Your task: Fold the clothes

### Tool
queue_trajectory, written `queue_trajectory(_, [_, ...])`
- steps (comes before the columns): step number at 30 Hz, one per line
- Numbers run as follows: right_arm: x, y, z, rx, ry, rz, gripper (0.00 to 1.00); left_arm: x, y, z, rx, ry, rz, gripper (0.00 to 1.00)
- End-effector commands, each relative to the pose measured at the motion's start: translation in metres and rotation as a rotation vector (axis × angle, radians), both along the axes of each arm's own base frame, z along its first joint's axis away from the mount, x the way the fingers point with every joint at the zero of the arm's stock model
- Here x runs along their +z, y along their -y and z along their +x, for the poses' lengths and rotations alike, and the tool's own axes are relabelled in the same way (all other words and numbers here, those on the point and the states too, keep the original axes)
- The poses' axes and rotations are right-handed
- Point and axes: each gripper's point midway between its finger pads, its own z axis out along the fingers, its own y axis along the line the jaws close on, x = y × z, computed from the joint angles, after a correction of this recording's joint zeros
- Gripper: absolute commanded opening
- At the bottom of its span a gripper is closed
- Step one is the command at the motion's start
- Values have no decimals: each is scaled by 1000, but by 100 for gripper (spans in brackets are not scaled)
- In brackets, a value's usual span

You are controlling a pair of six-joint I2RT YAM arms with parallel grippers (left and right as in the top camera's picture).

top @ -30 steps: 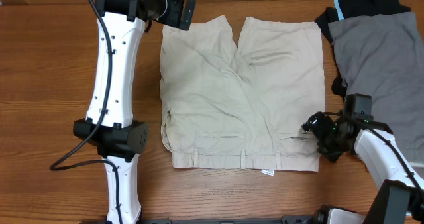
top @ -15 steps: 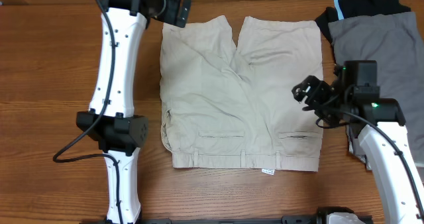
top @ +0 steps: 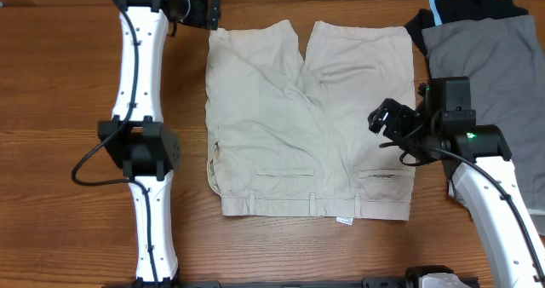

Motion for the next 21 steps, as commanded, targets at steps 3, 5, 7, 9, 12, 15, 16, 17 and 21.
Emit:
queue_trajectory(3, [8, 2, 5, 6, 32, -25, 97, -47, 6, 7, -40, -53, 16, 100])
queue_trajectory(5, [8, 2, 5, 6, 33, -25, 97, -62, 7, 6, -41, -85, 15, 98])
queue_trajectory(7, [8, 3, 5, 4, 32, -28, 97, -76, 7, 3, -44, -117, 14, 95])
queue_trajectory(9, [8, 4, 5, 2, 31, -32, 97, -88, 8, 0, -46, -147, 12, 90])
queue_trajectory(12, [8, 4, 5, 0, 31, -34, 97, -101, 11, -3, -52, -179, 10, 82])
queue_trajectory(15, [7, 4, 5, 0, 31, -34, 97, -114, 15, -7, -61, -207, 5, 73])
queue_trajectory(16, [7, 4, 5, 0, 31, -34, 97, -117, 17, -7, -64, -214, 4, 69])
queue_trajectory(17, [7, 4, 5, 0, 31, -34, 97, -120, 19, -8, -68, -220, 2, 65])
queue_trajectory(21, [7, 4, 5, 0, 31, -34, 97, -133, 29, -13, -86, -250, 6, 30])
